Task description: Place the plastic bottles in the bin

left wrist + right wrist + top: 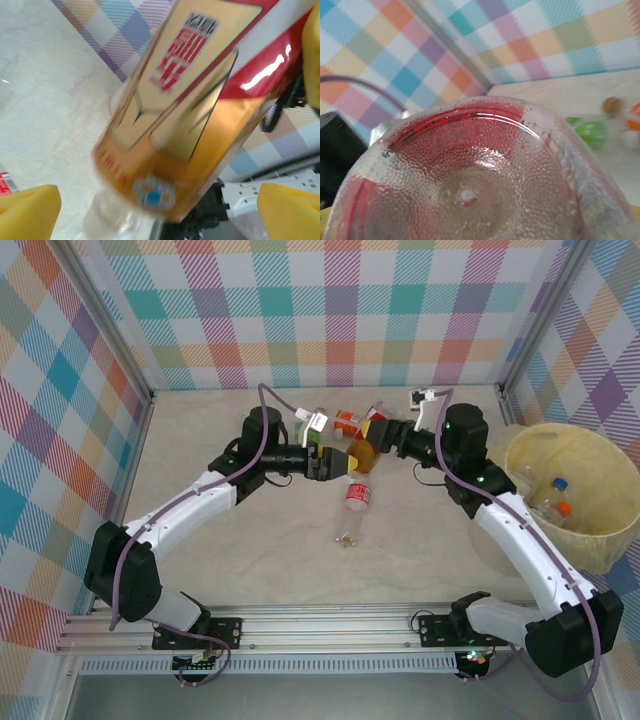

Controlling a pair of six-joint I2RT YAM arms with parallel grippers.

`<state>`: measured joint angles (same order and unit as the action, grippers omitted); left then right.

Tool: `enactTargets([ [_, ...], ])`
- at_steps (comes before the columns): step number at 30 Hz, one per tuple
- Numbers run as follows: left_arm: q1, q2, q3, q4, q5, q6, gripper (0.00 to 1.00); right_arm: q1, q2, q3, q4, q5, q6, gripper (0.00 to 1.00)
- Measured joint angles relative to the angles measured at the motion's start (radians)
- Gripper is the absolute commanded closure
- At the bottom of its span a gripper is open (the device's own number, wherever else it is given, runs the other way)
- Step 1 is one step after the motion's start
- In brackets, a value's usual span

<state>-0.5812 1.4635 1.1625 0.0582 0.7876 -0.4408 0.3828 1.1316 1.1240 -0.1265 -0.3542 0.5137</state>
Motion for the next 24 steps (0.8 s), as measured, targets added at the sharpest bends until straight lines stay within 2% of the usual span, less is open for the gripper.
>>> enactTargets([
  [5,0.0,-0.045,0.0,-0.066,-0.218,0.003,0.0,-0.063,-0.04,0.152,-0.223,0.197,-0.092,0.42],
  [9,0.008,-0.067,-0.006,-0.09,-0.399,-0.011,0.0,-0.191,-0.081,0.258,-0.362,0.293,-0.147,0.42],
  [14,0.03,-0.074,-0.054,-0.093,-0.531,-0.045,0.0,-0.36,-0.098,0.388,-0.49,0.332,-0.208,0.41],
  [19,0.043,-0.074,-0.082,-0.112,-0.625,-0.08,0.0,-0.523,-0.051,0.55,-0.613,0.333,-0.272,0.42],
  [24,0.043,-0.074,-0.091,-0.114,-0.703,-0.109,0.0,-0.632,0.021,0.673,-0.749,0.358,-0.323,0.42],
])
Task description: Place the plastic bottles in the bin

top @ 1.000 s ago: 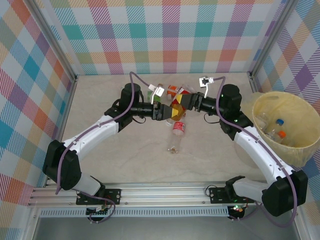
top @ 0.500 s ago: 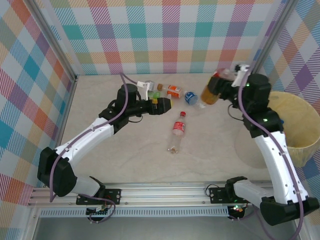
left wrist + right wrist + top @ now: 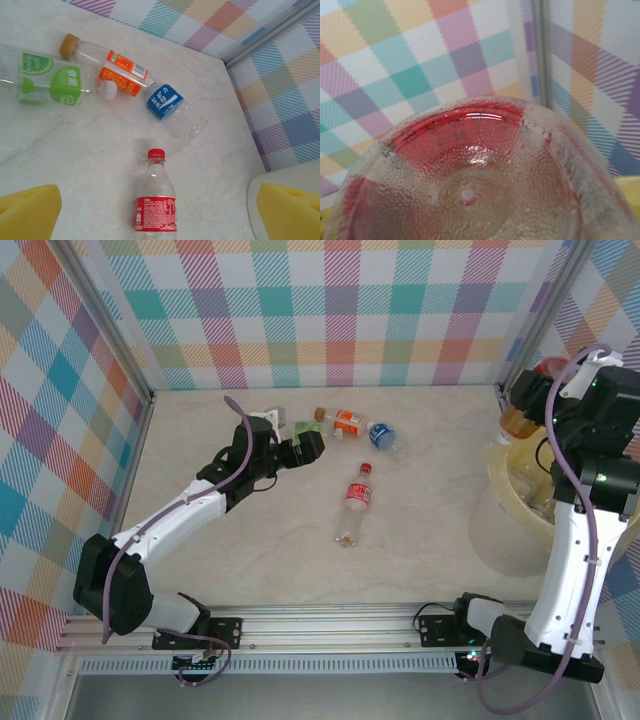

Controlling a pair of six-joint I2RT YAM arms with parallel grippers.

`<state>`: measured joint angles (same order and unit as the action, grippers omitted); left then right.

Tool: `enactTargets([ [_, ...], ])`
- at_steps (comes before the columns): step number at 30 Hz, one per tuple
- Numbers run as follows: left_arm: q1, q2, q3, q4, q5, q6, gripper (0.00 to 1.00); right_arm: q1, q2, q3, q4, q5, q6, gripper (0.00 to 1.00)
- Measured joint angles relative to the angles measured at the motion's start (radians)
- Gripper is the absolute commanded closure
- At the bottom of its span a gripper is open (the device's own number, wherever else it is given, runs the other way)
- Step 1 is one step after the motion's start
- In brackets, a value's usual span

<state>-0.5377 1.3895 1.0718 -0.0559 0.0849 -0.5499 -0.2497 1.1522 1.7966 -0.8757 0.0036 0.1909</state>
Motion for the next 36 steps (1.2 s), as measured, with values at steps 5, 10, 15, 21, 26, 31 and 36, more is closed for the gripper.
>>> enactTargets([
  [5,0.002,0.0,0.0,-0.021,-0.036,-0.008,0.0,-0.037,0.036,0.054,-0.124,0.072,-0.048,0.44],
  [10,0.004,0.0,0.0,-0.025,-0.05,-0.008,0.0,-0.053,0.066,0.098,-0.22,0.182,-0.103,0.45],
  [15,0.006,0.002,0.0,-0.026,-0.052,-0.008,0.0,-0.06,0.097,0.122,-0.294,0.251,-0.13,0.44],
  [21,0.01,0.031,0.006,-0.048,-0.051,-0.008,0.0,-0.061,0.119,0.124,-0.346,0.301,-0.178,0.42],
  [26,0.011,0.065,0.025,-0.057,-0.048,-0.012,0.0,-0.061,0.141,0.123,-0.377,0.317,-0.211,0.4],
  [31,0.011,0.078,0.046,-0.068,-0.042,-0.02,0.0,-0.061,0.159,0.081,-0.394,0.348,-0.234,0.38],
  [36,0.011,0.1,0.067,-0.08,-0.042,-0.024,0.0,-0.062,0.179,0.043,-0.429,0.346,-0.233,0.25],
])
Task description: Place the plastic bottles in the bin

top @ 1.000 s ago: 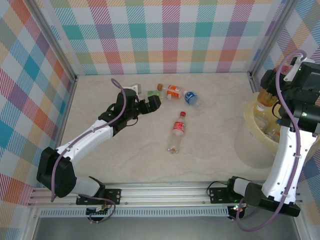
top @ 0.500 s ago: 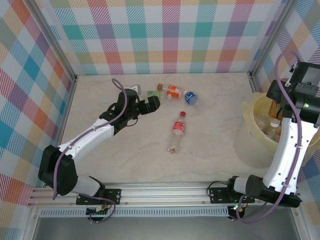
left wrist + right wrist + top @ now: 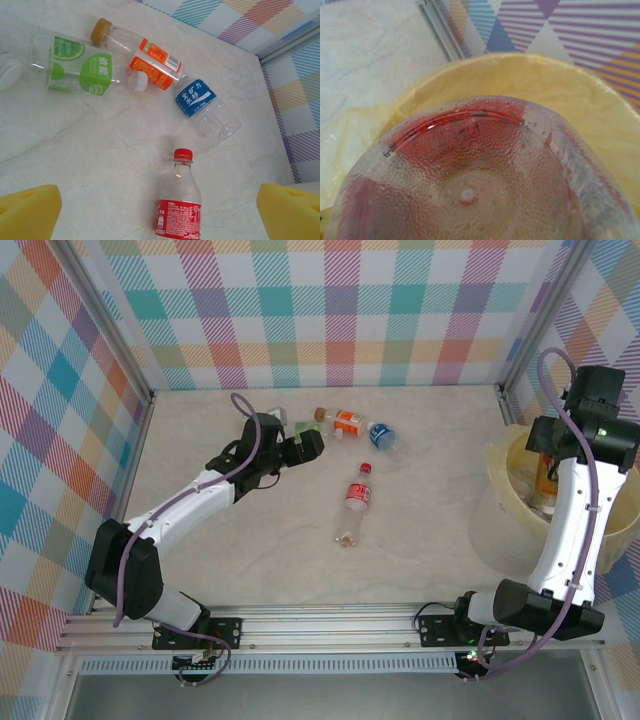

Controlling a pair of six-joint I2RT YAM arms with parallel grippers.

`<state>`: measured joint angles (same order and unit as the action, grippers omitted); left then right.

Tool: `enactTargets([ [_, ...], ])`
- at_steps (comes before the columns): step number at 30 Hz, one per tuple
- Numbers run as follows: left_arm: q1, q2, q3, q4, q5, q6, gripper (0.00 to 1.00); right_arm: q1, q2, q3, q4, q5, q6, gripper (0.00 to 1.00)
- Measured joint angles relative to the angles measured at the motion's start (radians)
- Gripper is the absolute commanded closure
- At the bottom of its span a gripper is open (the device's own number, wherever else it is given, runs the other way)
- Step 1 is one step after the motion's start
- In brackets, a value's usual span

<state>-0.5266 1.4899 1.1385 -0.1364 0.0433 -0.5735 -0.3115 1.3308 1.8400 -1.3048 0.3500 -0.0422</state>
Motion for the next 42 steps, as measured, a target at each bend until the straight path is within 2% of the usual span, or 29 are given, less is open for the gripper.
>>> enactTargets([
  [2,0.0,0.01,0.006,-0.007,0.0,-0.003,0.0,0.0,0.004,-0.002,-0.022,-0.015,0.005,0.12],
  [13,0.003,0.019,0.01,-0.048,-0.012,-0.007,0.0,-0.002,0.002,-0.006,-0.048,-0.083,0.041,0.0],
  [21,0.019,0.02,0.01,-0.058,-0.019,-0.019,0.0,-0.002,-0.018,-0.017,-0.023,-0.121,0.068,0.0],
  [24,0.029,0.02,0.01,-0.062,-0.019,-0.039,0.0,-0.002,-0.053,-0.035,0.011,-0.173,0.093,0.0],
  [28,0.045,0.021,0.01,-0.061,-0.01,-0.071,0.0,0.024,-0.129,-0.086,0.106,-0.309,0.154,0.0],
  [31,0.057,0.023,0.01,-0.061,-0.007,-0.101,0.0,0.101,-0.187,-0.148,0.199,-0.441,0.203,0.0],
  [34,0.067,0.028,0.01,-0.064,-0.007,-0.124,0.0,0.224,-0.2,-0.19,0.287,-0.527,0.231,0.0],
  [38,0.071,0.031,0.006,-0.076,-0.008,-0.142,0.0,0.376,-0.154,-0.235,0.401,-0.566,0.238,0.0],
  [42,0.072,0.031,-0.01,-0.078,-0.011,-0.153,0.0,0.47,-0.066,-0.277,0.473,-0.557,0.231,0.0],
])
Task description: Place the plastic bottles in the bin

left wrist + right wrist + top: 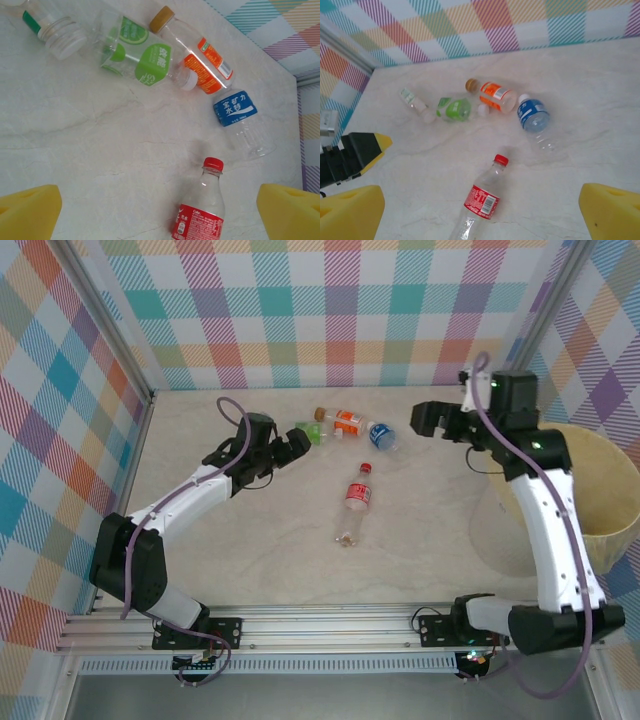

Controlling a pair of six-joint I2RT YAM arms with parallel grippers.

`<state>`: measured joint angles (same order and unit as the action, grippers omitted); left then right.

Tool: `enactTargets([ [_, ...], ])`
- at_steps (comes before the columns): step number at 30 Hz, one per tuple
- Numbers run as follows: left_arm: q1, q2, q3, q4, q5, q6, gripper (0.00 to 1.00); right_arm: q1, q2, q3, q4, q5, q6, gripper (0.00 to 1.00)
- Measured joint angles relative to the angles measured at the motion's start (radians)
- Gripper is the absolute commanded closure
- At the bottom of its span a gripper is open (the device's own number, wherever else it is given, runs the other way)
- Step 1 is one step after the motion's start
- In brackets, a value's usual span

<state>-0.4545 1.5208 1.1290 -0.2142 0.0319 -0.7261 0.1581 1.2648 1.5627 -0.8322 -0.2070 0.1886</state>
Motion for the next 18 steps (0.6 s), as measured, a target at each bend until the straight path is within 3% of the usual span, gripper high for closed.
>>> enactTargets([
  [8,0.007,-0.004,-0.03,-0.036,-0.028,-0.013,0.0,0.099,0.229,-0.089,0.122,0.065,-0.091,0.0],
  [18,0.013,-0.045,-0.068,-0.075,-0.058,-0.019,0.0,0.103,0.485,-0.064,0.182,0.193,-0.2,0.0],
])
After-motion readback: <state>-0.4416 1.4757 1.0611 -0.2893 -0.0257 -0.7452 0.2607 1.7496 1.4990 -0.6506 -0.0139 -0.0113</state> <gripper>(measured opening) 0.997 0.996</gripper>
